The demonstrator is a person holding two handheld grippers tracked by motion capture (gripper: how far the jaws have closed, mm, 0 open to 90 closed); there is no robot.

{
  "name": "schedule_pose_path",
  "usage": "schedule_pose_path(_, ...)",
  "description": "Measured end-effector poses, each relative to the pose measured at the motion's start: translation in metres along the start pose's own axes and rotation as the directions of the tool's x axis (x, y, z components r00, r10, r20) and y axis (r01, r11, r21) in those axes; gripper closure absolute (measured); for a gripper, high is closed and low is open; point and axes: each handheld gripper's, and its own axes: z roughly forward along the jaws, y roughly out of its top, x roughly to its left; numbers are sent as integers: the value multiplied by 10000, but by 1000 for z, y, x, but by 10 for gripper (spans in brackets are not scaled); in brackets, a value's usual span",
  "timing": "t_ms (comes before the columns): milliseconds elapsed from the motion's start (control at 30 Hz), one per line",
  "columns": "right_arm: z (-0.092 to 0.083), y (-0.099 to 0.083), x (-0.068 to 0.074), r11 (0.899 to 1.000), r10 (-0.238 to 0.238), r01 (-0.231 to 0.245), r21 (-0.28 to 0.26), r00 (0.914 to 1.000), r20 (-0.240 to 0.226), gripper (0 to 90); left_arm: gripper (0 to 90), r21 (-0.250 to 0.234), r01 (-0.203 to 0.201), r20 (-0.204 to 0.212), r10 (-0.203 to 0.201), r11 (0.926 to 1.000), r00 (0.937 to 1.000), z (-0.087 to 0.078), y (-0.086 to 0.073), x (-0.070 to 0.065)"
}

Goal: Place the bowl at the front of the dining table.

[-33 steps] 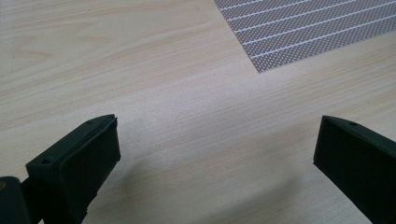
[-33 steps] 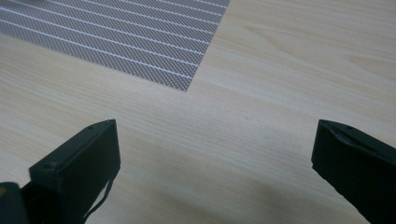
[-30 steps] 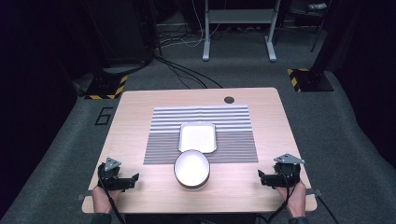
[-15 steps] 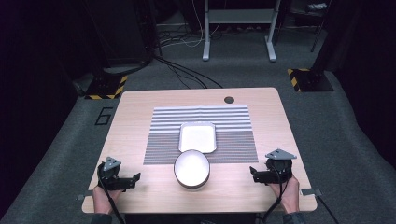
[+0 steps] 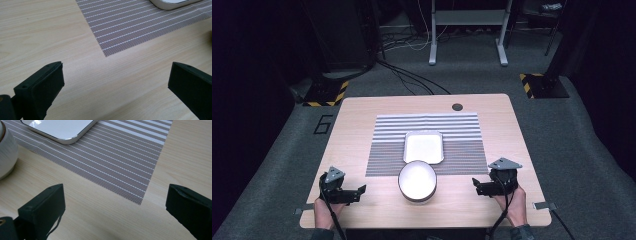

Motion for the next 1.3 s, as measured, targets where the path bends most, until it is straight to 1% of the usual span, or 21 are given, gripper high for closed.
schedule_pose_path(67, 0, 1, 1, 10000, -14, 14, -29, 10000, -24, 16, 0, -6, -5, -9, 5, 10000, 10000, 0, 0, -1)
schedule_pose_path(100, 1, 3, 3, 10000, -66, 66, -23, 9999, -110, 16, 0, -30, -22, 3, 22, 10000, 10000, 0, 1, -1)
schedule_pose_path(133, 1, 3, 3, 10000, -66, 66, -23, 9999, -110, 16, 0, -14, -29, 55, 29, 10000, 10000, -1, 1, -1)
schedule_pose_path(167, 2, 5, 6, 9999, -126, 126, -20, 9998, -177, 17, 0, -118, -35, 76, 36, 9999, 10000, -1, 2, -3)
schedule_pose_path(233, 3, 7, 9, 9999, -117, 116, -16, 9996, -244, 18, 0, -110, -89, 116, 90, 9999, 9999, -2, 3, -4)
schedule_pose_path(267, 3, 8, 10, 9998, -199, 198, -14, 9994, -292, 18, 0, -136, -59, 164, 61, 9999, 9998, -2, 3, -5)
schedule_pose_path(300, 3, 9, 11, 9997, -253, 251, -59, 9992, -311, 18, 0, -101, -125, 207, 127, 9999, 9997, -2, 4, -5)
schedule_pose_path(400, 4, 12, 15, 9996, -262, 260, -60, 9987, -429, 19, 0, -112, -155, 318, 158, 9998, 9994, -2, 6, -7)
schedule_pose_path(533, 6, 14, 18, 9994, -350, 345, -96, 9979, -544, 20, 0, -105, -310, 373, 314, 9995, 9988, -1, 9, -11)
schedule_pose_path(667, 6, 17, 21, 9992, -379, 372, -127, 9974, -620, 20, 0, -88, -388, 454, 391, 9992, 9982, -2, 11, -13)
schedule_pose_path(767, 6, 18, 23, 9991, -409, 398, -167, 9967, -703, 21, 0, -71, -372, 486, 375, 9993, 9981, -1, 12, -15)
schedule_pose_path(933, 5, 20, 25, 9989, -459, 447, -170, 9960, -763, 22, 0, -52, -515, 616, 517, 9987, 9968, -1, 16, -19)
schedule_pose_path(1067, 6, 21, 27, 9987, -481, 466, -210, 9957, -792, 24, 0, -90, -673, 580, 677, 9977, 9960, -3, 18, -19)
schedule_pose_path(1133, 6, 22, 28, 9985, -518, 501, -235, 9954, -806, 24, 0, -189, -652, 592, 662, 9977, 9960, -4, 20, -20)
schedule_pose_path(1267, 6, 25, 30, 9979, -599, 578, -281, 9947, -835, 25, 0, -212, -620, 690, 634, 9978, 9956, -5, 23, -23)
schedule_pose_path(1300, 7, 27, 32, 9977, -633, 609, -297, 9944, -850, 25, 0, -226, -679, 730, 694, 9974, 9949, -5, 26, -24)
